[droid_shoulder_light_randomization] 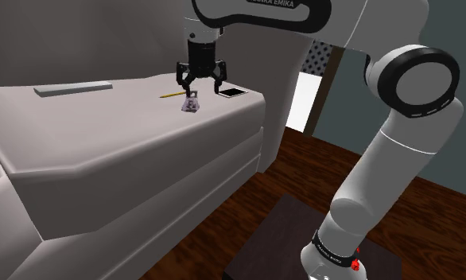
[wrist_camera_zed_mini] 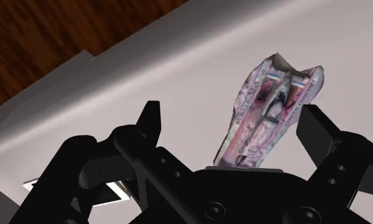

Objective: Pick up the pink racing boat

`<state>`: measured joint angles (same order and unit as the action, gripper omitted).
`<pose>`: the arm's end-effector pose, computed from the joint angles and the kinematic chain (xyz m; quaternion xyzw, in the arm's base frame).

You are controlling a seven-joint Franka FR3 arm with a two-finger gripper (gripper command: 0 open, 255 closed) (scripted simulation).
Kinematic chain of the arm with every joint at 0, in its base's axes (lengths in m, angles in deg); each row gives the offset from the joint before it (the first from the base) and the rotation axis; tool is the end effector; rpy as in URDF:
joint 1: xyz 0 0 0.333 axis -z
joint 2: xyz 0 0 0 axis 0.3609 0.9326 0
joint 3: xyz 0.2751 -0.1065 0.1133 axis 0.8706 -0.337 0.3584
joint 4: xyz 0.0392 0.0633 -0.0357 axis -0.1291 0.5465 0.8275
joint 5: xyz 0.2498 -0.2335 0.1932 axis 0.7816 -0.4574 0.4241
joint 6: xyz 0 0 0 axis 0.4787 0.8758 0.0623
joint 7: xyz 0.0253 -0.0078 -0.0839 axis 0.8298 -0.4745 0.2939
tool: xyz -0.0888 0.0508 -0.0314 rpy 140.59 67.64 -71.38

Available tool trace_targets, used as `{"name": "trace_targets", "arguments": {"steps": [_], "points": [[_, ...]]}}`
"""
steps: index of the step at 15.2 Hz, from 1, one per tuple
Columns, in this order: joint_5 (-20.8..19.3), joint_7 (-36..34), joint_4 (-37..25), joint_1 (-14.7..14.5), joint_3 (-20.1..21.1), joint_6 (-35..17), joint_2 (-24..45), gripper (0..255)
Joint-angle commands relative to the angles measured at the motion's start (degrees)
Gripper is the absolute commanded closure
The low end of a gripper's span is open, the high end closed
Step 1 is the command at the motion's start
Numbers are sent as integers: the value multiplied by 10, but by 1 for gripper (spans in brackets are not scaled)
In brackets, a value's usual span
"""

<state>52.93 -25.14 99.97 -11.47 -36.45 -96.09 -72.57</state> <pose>0.5148 0.1408 0.6489 0.9668 -0.2377 0.0517 0.0778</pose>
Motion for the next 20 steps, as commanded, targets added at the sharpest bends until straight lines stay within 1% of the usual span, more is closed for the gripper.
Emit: {"name": "trace_targets", "arguments": {"steps": [1, 3, 10, 13, 14, 20], "points": [[-38, -59, -75, -6, 15, 25, 65, 0], [-78, -107, -159, -24, 21, 59, 131, 0], [-65, -112, -74, -15, 14, -5, 106, 0], [-64, -113, -68, -15, 14, -10, 105, 0], [-64, -113, -68, -15, 14, -9, 105, 255], [-64, -113, -68, -15, 14, -10, 105, 255]]}}
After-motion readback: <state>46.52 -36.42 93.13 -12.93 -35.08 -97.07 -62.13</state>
